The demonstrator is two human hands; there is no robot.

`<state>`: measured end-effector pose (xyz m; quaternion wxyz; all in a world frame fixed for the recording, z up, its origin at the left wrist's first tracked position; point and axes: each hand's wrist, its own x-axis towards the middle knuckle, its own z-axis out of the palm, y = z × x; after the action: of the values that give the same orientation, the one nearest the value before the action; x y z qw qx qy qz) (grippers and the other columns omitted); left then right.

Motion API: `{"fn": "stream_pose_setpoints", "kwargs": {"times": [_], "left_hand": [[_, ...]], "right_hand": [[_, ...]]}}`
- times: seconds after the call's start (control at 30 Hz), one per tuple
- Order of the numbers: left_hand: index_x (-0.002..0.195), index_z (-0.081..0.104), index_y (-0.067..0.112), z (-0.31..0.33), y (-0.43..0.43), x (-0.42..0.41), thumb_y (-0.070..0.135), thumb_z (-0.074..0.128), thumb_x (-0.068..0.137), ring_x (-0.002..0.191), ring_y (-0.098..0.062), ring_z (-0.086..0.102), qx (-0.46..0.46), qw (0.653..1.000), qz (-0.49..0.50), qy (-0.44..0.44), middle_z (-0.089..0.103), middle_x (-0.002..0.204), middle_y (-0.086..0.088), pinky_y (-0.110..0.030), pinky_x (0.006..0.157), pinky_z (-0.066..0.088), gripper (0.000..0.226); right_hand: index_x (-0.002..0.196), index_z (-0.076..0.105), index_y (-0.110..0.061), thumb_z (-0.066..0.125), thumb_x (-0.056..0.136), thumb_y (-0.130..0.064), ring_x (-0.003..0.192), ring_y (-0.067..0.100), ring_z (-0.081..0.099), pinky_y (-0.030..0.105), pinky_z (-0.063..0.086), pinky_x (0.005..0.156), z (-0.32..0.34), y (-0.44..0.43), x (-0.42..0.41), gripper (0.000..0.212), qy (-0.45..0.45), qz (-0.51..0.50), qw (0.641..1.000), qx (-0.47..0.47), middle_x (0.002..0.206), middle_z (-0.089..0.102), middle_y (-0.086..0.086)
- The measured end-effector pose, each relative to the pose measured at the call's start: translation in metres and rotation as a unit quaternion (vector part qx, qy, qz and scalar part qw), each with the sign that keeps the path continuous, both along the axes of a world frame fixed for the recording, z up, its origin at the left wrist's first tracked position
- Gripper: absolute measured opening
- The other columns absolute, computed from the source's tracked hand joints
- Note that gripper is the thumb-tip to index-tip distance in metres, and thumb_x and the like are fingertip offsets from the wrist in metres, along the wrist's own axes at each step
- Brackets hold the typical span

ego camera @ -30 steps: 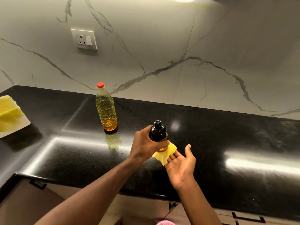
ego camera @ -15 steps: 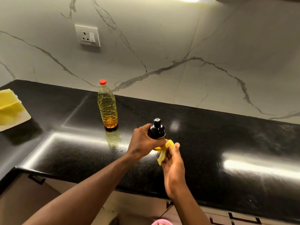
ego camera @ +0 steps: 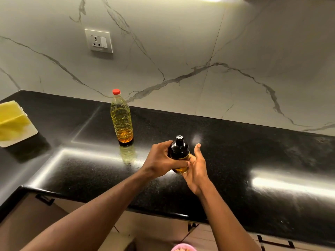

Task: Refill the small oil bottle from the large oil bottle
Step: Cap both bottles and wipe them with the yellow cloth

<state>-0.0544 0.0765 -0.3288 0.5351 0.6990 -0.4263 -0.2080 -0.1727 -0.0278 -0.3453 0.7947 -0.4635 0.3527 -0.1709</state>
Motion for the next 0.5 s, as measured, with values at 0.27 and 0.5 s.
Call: {"fn": "stream_pose_setpoints", "kwargs": {"times": [0.27, 0.5], "left_hand": [[0.110, 0.075, 0.023, -0.003, 0.000, -0.005, 0.028, 0.098, 0.068, 0.095, -0.014, 0.076, -0.004, 1.000, -0.009, -0.013, 0.079, 0.100, 0.004, -0.048, 0.086, 0.063, 0.048], [0.116, 0.074, 0.020, -0.002, -0.008, -0.015, 0.026, 0.098, 0.069, 0.100, -0.010, 0.075, -0.016, 0.999, -0.025, -0.025, 0.078, 0.103, 0.006, -0.041, 0.091, 0.062, 0.053]], "right_hand": [[0.137, 0.063, 0.005, 0.030, 0.102, -0.076, 0.122, 0.036, 0.072, 0.047, 0.061, 0.097, -0.002, 0.013, -0.008, 0.094, -0.061, -0.023, 0.980, 0.188, 0.133, 0.070, 0.027], [0.135, 0.061, 0.011, 0.039, 0.103, -0.072, 0.126, 0.041, 0.068, 0.053, 0.061, 0.098, 0.000, 0.018, -0.027, 0.091, -0.071, -0.071, 0.952, 0.288, 0.131, 0.070, 0.031]]}}
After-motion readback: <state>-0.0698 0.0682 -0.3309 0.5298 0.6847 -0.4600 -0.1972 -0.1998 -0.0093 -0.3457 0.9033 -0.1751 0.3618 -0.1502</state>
